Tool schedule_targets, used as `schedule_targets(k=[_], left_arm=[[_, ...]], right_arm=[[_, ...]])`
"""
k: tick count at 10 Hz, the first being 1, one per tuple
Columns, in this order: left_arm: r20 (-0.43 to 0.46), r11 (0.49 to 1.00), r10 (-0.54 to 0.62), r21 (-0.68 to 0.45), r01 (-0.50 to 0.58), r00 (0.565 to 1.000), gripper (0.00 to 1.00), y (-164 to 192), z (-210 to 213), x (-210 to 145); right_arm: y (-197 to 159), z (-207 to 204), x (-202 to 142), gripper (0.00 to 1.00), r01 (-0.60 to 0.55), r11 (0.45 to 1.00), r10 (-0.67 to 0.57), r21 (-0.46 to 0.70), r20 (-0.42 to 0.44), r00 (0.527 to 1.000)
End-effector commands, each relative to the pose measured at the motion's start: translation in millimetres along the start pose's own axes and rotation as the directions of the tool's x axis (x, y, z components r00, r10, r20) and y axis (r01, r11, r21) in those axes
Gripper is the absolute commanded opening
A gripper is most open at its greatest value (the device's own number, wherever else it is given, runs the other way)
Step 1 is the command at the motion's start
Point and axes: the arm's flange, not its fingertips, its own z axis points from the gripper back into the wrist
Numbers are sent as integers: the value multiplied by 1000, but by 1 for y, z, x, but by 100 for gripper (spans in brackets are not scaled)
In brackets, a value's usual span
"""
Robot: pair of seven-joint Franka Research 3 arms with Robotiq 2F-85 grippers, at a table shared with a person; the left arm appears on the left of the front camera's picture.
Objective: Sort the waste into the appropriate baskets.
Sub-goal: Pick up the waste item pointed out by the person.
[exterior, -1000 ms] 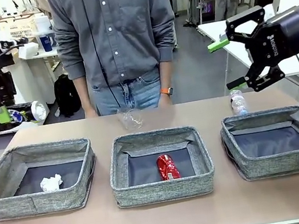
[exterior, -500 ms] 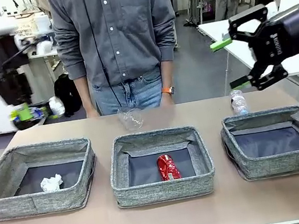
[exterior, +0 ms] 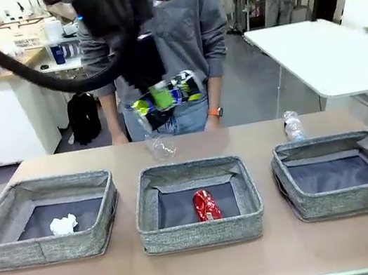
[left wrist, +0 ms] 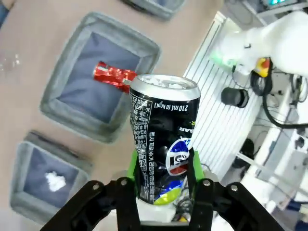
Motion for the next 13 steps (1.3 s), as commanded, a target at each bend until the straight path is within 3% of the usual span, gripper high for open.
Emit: schedule_targets(k=[1,2,4,6,9,11,12,13], left_arm=[[-102,989,128,91,-119,987,43,-10,7,38],[-151,976,201,119,-184,968,43,-25,16,54],[-148,909,384,235,-345,911,43,-40,43,80],[-168,879,460,227,-420,872,43,-45,59,86],[-99,877,473,150,-457,875,43,-45,85,70],[-59,905,426,27,-426,903,43,-45,97,66],[-106,885,457,152,-440,883,43,-44,80,66],[-106,885,457,152,-440,883,43,-44,80,66]], right_arm=[[11,-21,-2,100,-28,999,28,-30,-25,999],[11,-21,-2,100,-28,999,28,-30,-25,999],[11,-21,-2,100,-28,999,28,-30,-25,999],[11,-21,-2,100,-28,999,28,-30,-25,999],[11,-21,-2,100,-28,999,28,-30,-25,999],[11,-21,-2,100,-28,999,28,-30,-25,999],[11,-21,-2,100,-28,999,28,-30,-25,999],[11,-21,-2,100,-28,999,28,-30,-25,999]])
